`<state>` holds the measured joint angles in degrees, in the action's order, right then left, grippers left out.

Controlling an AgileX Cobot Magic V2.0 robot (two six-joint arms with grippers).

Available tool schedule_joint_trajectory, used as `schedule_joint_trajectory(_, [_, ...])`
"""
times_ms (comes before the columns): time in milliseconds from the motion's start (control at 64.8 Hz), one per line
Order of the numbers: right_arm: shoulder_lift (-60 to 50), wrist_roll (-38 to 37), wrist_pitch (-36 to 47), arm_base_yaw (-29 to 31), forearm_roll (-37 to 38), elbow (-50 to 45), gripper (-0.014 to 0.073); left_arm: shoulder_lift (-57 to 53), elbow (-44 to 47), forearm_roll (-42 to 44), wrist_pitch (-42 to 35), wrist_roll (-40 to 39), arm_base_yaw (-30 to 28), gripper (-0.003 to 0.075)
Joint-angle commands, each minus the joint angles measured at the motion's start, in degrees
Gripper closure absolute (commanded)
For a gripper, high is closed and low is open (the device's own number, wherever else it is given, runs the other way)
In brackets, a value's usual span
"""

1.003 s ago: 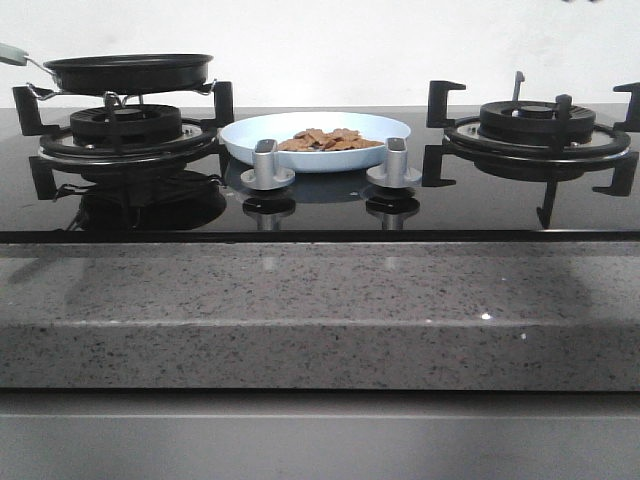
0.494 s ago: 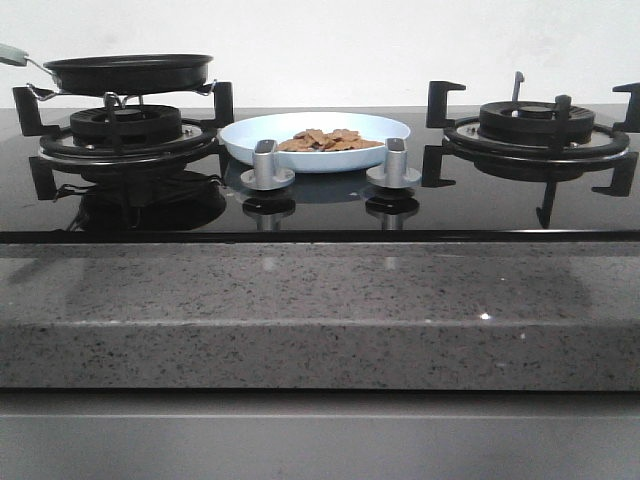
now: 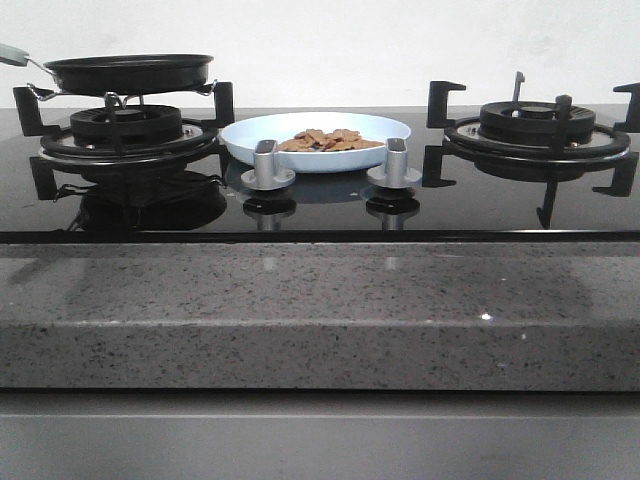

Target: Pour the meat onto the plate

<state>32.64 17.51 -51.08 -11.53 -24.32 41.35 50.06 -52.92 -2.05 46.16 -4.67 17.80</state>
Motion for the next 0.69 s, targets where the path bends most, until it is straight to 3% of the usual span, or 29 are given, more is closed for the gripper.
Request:
schedule_joint_trajectory(0, [0.0,0.4,3.2,0.0,-1.2,1.3,0.0664,-0.7,-1.4,0.3,-4.0,0.0,0.4,0.0741])
schedule_joint_trajectory(679, [0.0,0.4,3.1,0.0,-1.2,1.3,0.0664,-0.8,-1.2,-0.3,-4.1,0.0,0.5,0.0741])
